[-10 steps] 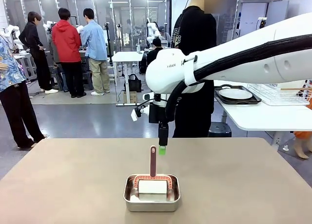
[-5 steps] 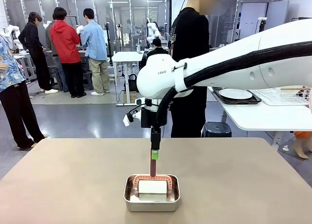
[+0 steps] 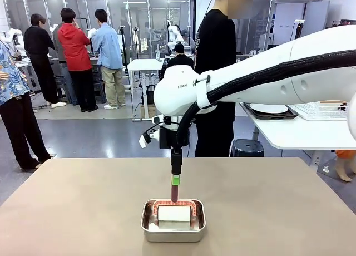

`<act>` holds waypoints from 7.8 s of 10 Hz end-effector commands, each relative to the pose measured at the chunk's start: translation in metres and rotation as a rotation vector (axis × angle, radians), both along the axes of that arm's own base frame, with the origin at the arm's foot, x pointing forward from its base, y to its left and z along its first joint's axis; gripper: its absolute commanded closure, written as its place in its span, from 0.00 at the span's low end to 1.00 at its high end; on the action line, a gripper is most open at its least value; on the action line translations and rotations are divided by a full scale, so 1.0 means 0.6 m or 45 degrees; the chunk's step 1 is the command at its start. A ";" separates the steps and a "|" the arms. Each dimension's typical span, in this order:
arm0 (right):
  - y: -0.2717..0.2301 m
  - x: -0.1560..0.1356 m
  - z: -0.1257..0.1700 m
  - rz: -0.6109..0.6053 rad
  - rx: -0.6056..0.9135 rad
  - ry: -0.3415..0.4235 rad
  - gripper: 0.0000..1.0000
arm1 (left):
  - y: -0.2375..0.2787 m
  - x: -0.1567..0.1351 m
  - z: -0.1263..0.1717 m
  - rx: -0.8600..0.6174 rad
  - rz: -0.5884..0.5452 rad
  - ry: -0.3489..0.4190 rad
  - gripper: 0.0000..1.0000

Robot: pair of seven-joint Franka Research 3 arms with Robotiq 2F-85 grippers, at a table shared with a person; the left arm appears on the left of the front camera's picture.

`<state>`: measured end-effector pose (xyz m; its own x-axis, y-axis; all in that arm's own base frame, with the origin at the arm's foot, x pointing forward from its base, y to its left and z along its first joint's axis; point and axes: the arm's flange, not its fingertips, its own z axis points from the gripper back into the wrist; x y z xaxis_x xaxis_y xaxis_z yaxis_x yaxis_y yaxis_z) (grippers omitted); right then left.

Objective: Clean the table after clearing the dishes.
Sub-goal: When the right (or left) Handle tray is removed, use the right hand (or left hand) to clean the right (or left) side of the table with the Lint Roller.

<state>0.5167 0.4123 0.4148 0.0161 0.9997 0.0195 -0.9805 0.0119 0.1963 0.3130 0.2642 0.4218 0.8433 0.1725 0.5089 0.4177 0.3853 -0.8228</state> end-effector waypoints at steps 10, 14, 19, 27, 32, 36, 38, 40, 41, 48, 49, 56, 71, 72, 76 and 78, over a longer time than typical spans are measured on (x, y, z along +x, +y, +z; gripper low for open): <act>0.009 -0.009 -0.021 -0.021 -0.051 0.035 0.38 | -0.004 -0.007 0.002 0.007 0.016 -0.014 0.00; 0.008 -0.007 -0.020 -0.039 -0.052 0.043 0.77 | -0.004 -0.007 0.002 0.007 0.016 -0.014 0.00; 0.007 -0.019 -0.003 -0.049 -0.061 0.037 1.00 | -0.004 -0.007 0.002 0.007 0.016 -0.014 0.00; -0.011 -0.058 0.095 -0.117 -0.082 -0.033 1.00 | -0.004 -0.007 0.002 0.007 0.016 -0.014 0.00; -0.045 -0.089 0.179 -0.241 -0.143 -0.071 0.90 | -0.004 -0.007 0.002 0.007 0.016 -0.014 0.00; -0.205 -0.083 0.179 -0.749 0.105 -0.125 0.90 | -0.004 -0.007 0.002 0.007 0.016 -0.014 0.00; -0.297 -0.084 0.154 -0.960 0.261 -0.088 0.90 | -0.004 -0.007 0.002 0.007 0.016 -0.014 0.00; -0.367 -0.089 0.123 -1.171 0.368 -0.045 0.90 | -0.004 -0.007 0.002 0.007 0.016 -0.014 0.00; -0.399 -0.090 0.109 -1.250 0.433 -0.023 0.90 | -0.004 -0.007 0.002 0.007 0.016 -0.014 0.00; -0.425 -0.070 0.101 -1.290 0.388 0.012 0.90 | -0.004 -0.007 0.002 0.007 0.016 -0.014 0.00; -0.425 -0.070 0.101 -1.290 0.388 0.012 0.90 | -0.004 -0.007 0.002 0.007 0.016 -0.014 0.00; -0.496 -0.038 0.029 -1.695 0.579 0.249 0.77 | -0.004 -0.007 0.002 0.007 0.016 -0.014 0.00; -0.551 0.014 -0.155 -1.878 0.700 0.609 0.77 | -0.004 -0.007 0.002 0.007 0.016 -0.014 0.00; -0.557 0.014 -0.162 -1.876 0.680 0.617 0.77 | -0.004 -0.007 0.002 0.007 0.016 -0.014 0.00; -0.592 0.010 -0.179 -1.898 0.596 0.525 0.77 | -0.004 -0.007 0.002 0.007 0.016 -0.014 0.00; -0.619 0.006 -0.180 -1.914 0.546 0.446 0.77 | -0.004 -0.007 0.002 0.007 0.016 -0.014 0.00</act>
<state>0.5277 0.0536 0.3212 0.9992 -0.0140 0.0364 -0.0164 0.6950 0.7188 0.3127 0.2641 0.4217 0.8434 0.1730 0.5087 0.4173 0.3854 -0.8230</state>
